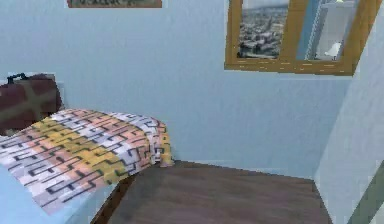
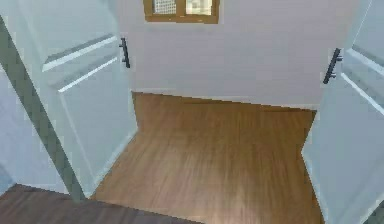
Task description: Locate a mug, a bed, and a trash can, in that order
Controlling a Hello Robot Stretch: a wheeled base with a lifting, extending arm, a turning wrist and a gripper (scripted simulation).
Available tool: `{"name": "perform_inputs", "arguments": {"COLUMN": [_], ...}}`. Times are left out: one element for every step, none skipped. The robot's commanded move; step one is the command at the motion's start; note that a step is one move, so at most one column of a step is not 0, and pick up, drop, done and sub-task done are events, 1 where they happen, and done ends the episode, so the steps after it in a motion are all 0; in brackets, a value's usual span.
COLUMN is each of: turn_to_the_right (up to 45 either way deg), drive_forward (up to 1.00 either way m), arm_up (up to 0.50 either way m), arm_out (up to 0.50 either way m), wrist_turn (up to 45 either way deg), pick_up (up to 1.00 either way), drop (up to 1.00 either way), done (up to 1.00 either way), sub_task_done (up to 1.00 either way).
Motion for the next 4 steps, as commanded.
{"name": "perform_inputs", "arguments": {"turn_to_the_right": [45.0, 45.0, 24.0, 0.0], "drive_forward": [0.00, 0.00, 0.00, 1.00], "arm_up": [0.00, 0.00, 0.00, 0.00], "arm_out": [0.00, 0.00, 0.00, 0.00], "wrist_turn": [0.0, 0.0, 0.0, 0.0], "pick_up": [0.00, 0.00, 0.00, 0.00], "drop": [0.00, 0.00, 0.00, 0.00], "done": [0.00, 0.00, 0.00, 0.00], "sub_task_done": [0.00, 0.00, 0.00, 0.00]}}
